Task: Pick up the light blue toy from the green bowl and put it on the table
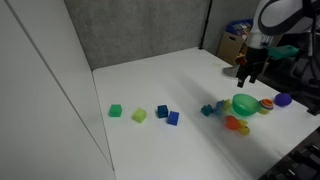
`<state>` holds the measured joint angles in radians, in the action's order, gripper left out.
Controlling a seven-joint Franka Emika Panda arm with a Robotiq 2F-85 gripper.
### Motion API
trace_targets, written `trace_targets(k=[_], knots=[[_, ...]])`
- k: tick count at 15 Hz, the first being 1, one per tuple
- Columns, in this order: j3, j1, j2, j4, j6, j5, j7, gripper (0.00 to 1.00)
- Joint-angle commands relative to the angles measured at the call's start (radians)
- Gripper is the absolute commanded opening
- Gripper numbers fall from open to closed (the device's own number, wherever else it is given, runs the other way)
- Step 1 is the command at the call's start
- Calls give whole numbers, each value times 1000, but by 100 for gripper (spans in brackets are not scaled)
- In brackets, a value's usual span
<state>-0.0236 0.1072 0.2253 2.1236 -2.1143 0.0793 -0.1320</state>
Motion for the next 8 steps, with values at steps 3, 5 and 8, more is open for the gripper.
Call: trace_targets(k=[3, 5, 8], knots=[[44, -24, -99, -22, 128, -43, 68, 100], [51, -30, -147, -9, 147, -74, 102, 100], [55, -36, -223, 5, 194, -126, 152, 100]])
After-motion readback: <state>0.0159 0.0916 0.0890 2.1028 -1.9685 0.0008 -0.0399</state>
